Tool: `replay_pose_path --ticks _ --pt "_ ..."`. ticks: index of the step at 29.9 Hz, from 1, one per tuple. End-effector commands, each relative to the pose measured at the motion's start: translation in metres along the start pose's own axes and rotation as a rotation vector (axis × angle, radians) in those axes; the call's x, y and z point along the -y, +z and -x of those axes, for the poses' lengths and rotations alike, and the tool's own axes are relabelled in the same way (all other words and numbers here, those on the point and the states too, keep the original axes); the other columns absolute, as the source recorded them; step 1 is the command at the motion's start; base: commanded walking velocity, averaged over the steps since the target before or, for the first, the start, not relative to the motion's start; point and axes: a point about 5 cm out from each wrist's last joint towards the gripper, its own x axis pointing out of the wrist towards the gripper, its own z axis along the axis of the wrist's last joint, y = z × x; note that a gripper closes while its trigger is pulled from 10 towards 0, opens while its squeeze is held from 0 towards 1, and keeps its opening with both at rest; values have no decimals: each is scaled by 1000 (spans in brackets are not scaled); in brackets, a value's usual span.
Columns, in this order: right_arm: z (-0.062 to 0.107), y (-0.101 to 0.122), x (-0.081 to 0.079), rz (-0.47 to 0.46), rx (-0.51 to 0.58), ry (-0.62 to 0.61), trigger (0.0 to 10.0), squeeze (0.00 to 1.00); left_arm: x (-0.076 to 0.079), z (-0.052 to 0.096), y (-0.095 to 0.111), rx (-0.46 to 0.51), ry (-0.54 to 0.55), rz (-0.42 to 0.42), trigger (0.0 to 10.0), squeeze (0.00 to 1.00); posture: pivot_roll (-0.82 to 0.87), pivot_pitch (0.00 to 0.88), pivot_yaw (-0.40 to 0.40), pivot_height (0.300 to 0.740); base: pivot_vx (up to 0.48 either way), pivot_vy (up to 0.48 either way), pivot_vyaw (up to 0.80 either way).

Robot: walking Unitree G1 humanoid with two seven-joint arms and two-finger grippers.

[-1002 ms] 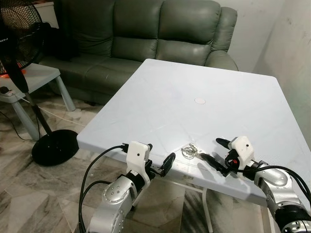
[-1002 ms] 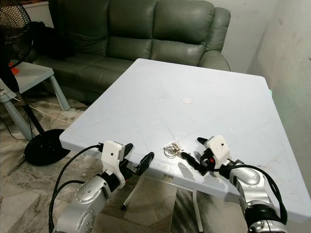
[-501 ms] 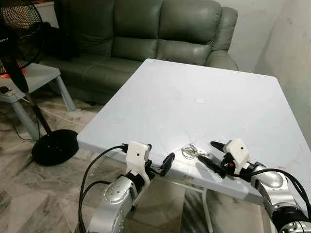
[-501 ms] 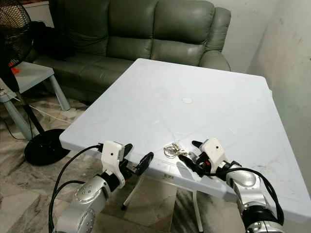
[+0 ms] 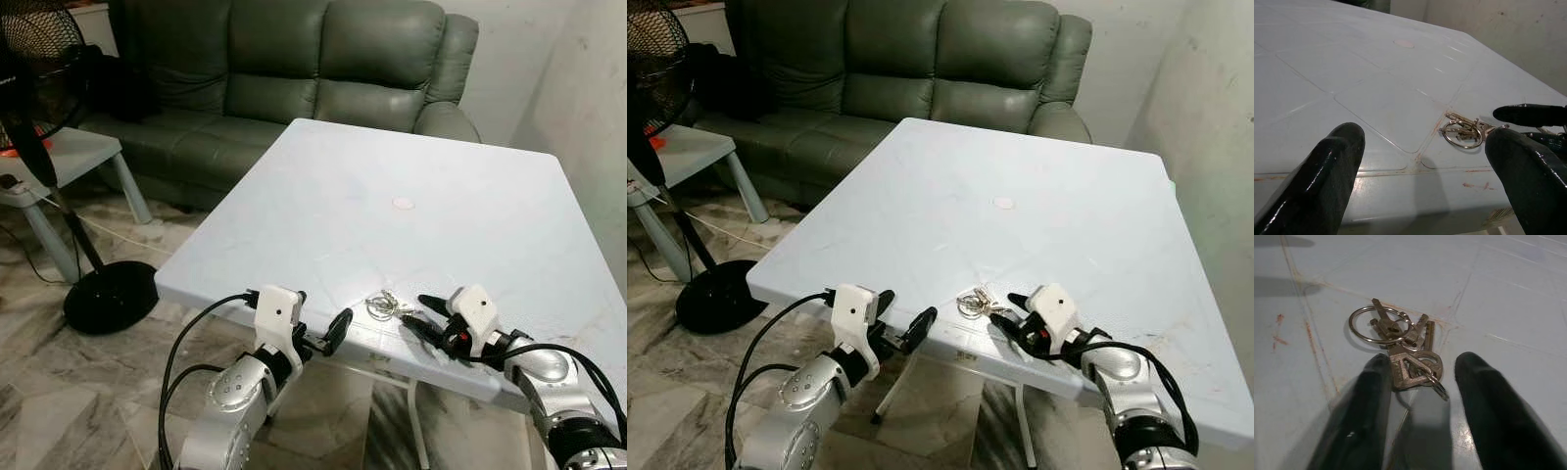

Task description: Hang keys on a hook

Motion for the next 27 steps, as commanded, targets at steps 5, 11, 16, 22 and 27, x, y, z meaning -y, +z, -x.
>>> replay_pose_path --ticks 5,11,16,22,27 --pt "1 3 7 16 -26 -7 4000 0 7 -3 6 22 -18 7 10000 0 -22 42 -39 740 0 0 0" --pt "2 4 8 27 -17 -23 1922 0 8 -3 5 22 -18 9 10000 0 -22 42 -39 740 0 0 0" --pt "1 7 9 28 -1 -26 588 0 8 -3 5 23 -17 10 10000 0 -20 42 -40 740 0 0 0" --pt "1 7 9 35 -2 -23 314 0 8 -3 6 23 -17 9 10000 0 -20 41 -39 740 0 0 0" --pt "1 7 10 33 -1 -23 0 0 8 -3 6 24 -16 14 10000 0 -21 38 -39 740 0 0 0"
